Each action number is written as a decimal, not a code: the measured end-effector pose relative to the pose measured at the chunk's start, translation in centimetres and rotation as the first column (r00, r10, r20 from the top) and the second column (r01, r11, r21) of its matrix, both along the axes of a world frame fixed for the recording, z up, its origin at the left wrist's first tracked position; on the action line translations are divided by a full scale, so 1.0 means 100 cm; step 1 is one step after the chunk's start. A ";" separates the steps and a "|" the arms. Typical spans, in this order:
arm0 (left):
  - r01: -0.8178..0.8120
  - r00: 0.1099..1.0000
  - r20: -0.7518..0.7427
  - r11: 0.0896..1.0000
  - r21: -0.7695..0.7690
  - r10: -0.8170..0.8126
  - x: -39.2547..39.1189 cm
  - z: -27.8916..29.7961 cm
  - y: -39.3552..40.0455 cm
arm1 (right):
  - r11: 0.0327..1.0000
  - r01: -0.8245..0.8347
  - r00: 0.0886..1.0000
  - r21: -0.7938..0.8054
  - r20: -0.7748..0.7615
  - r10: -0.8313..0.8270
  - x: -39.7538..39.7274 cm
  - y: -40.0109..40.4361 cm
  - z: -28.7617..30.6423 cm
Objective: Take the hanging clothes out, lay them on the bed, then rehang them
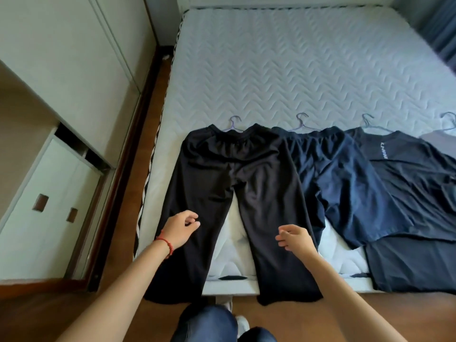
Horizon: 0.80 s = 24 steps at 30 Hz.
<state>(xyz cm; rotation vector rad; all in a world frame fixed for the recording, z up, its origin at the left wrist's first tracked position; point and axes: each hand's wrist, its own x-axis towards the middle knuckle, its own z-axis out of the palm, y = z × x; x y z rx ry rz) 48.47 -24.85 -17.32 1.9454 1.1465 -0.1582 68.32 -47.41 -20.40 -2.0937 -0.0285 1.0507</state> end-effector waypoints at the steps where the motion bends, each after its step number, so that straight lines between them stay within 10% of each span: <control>1: 0.014 1.000 0.011 1.000 0.009 -0.014 0.017 -0.001 0.015 | 1.000 0.005 1.000 0.002 0.010 -0.005 0.014 0.010 -0.002; 24: 0.112 0.994 -0.046 0.961 0.252 -0.104 0.291 -0.153 0.233 | 0.987 -0.057 0.940 -0.152 0.324 0.105 0.321 0.155 -0.125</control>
